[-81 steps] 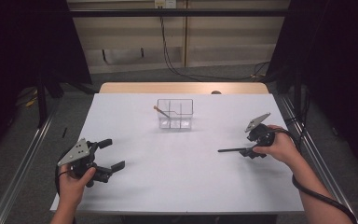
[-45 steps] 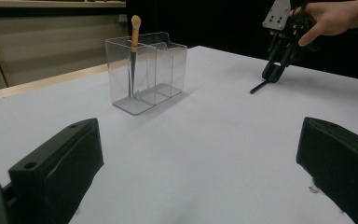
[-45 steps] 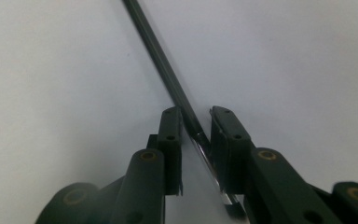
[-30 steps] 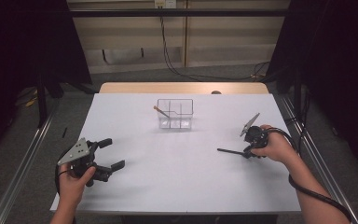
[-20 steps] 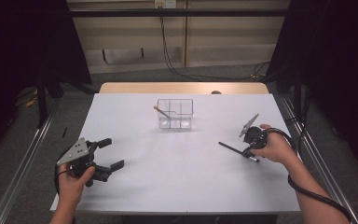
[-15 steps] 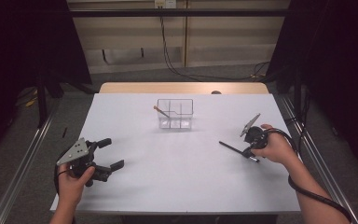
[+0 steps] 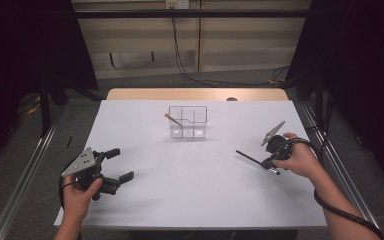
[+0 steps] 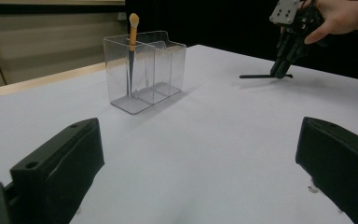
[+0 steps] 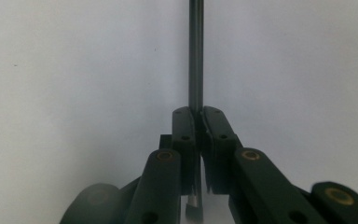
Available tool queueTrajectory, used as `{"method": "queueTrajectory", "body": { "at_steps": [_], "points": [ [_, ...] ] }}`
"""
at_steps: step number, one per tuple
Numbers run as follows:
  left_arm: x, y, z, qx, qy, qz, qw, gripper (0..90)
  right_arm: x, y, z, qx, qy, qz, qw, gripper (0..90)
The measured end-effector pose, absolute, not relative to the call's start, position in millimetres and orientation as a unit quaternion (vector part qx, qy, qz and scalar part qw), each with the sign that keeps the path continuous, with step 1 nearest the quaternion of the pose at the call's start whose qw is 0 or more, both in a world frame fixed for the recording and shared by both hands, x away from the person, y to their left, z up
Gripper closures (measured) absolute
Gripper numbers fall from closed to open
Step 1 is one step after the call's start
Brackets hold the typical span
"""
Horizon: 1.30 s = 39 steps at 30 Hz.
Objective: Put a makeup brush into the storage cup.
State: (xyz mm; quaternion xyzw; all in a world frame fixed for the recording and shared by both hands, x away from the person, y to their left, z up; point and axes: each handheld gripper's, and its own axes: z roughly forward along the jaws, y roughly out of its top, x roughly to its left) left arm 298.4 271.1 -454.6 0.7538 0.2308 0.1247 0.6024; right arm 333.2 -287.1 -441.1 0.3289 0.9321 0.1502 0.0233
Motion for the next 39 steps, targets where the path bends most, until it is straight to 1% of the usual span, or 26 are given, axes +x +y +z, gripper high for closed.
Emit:
{"method": "queueTrajectory", "body": {
  "at_steps": [10, 39],
  "points": [
    [298.3, 269.8, -455.5, 0.755, 0.231, 0.12, 0.601, 0.8, 328.6, -275.1, -435.7, 0.304, 0.94, 0.153, 0.027, 84.6],
    [299.1, 265.0, -456.4, 0.757, 0.23, 0.111, 0.601, 0.8, 320.8, -237.9, -421.0, 0.243, 0.954, 0.175, 0.019, 84.6]
  ]
}}
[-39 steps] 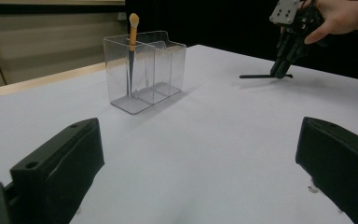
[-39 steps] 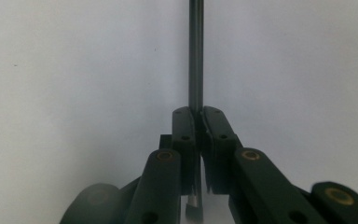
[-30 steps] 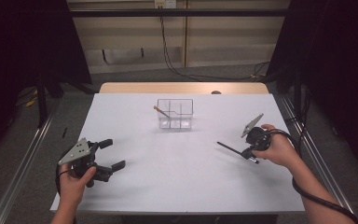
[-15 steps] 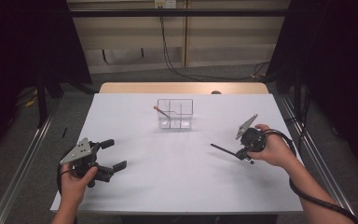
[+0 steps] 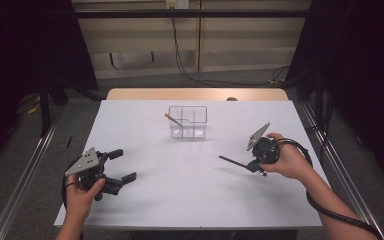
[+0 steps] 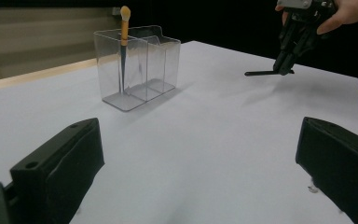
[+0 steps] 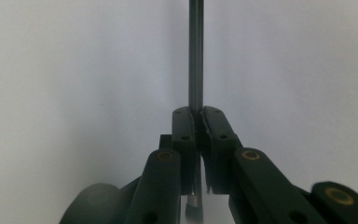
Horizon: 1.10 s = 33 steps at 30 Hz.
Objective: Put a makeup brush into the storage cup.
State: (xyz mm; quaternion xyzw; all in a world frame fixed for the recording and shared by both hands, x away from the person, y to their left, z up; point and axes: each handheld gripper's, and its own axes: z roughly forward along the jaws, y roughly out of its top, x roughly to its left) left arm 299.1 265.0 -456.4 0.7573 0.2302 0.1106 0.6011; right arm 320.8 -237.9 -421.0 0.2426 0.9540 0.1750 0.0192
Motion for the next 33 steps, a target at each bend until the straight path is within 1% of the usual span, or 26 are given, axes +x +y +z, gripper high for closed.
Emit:
{"method": "queueTrajectory", "body": {
  "at_steps": [7, 12, 33],
  "points": [
    [299.3, 263.8, -456.3, 0.757, 0.228, 0.109, 0.602, 0.8, 318.7, -224.2, -416.7, 0.227, 0.957, 0.178, 0.016, 84.6],
    [299.2, 263.5, -456.1, 0.756, 0.228, 0.108, 0.604, 0.8, 318.2, -214.9, -415.2, 0.207, 0.961, 0.184, 0.024, 84.6],
    [300.3, 256.5, -455.9, 0.764, 0.224, 0.1, 0.597, 0.5, 313.5, -184.8, -413.7, 0.173, 0.965, 0.196, 0.015, 84.5]
  ]
}}
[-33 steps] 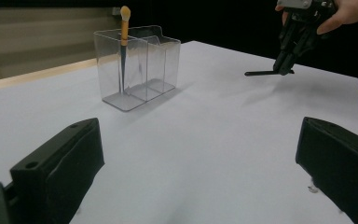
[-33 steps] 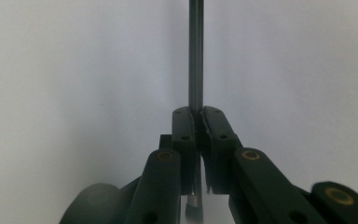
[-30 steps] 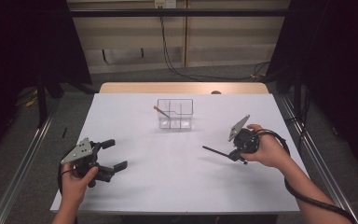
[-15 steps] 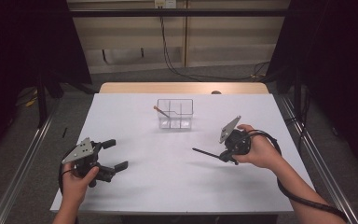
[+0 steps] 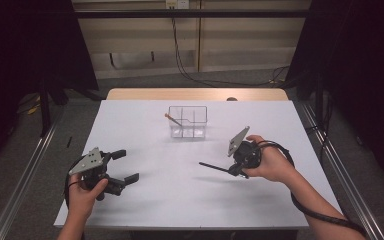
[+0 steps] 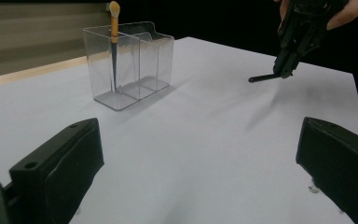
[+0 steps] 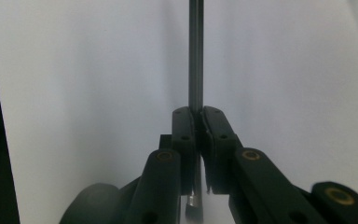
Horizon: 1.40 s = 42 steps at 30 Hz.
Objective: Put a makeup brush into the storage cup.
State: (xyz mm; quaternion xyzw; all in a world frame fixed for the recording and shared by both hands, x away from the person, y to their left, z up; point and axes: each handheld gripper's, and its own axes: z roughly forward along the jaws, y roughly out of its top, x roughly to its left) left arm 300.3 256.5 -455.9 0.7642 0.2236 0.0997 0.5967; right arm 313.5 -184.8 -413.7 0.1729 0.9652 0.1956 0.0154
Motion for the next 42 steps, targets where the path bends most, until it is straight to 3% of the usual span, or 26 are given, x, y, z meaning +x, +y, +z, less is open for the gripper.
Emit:
{"method": "queueTrajectory", "body": {
  "at_steps": [42],
  "points": [
    [310.3, 180.2, -432.7, 0.814, 0.13, 0.052, 0.564, 0.0, 313.0, -154.3, -410.1, 0.136, 0.972, 0.193, 0.01, 84.5]
  ]
}}
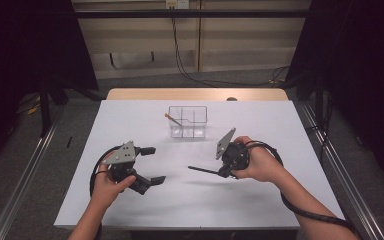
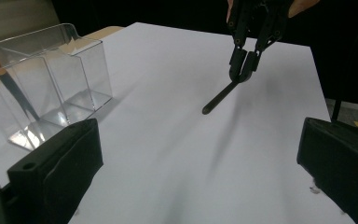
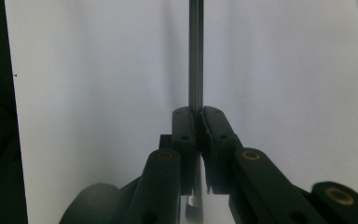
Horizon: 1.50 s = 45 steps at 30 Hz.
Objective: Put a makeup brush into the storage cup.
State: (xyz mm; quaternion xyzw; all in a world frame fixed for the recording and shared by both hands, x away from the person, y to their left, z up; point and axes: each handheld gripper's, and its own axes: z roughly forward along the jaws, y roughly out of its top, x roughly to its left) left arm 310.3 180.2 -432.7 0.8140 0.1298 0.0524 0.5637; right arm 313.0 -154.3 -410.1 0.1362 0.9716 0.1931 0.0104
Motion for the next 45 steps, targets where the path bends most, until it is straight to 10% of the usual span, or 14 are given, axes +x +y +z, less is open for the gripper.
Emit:
{"method": "queueTrajectory", "body": {
  "at_steps": [45],
  "points": [
    [330.3, 100.2, -395.6, 0.915, 0.062, 0.012, 0.399, 5.1, 309.7, -141.2, -402.6, 0.115, 0.975, 0.192, 0.009, 84.5]
  ]
}}
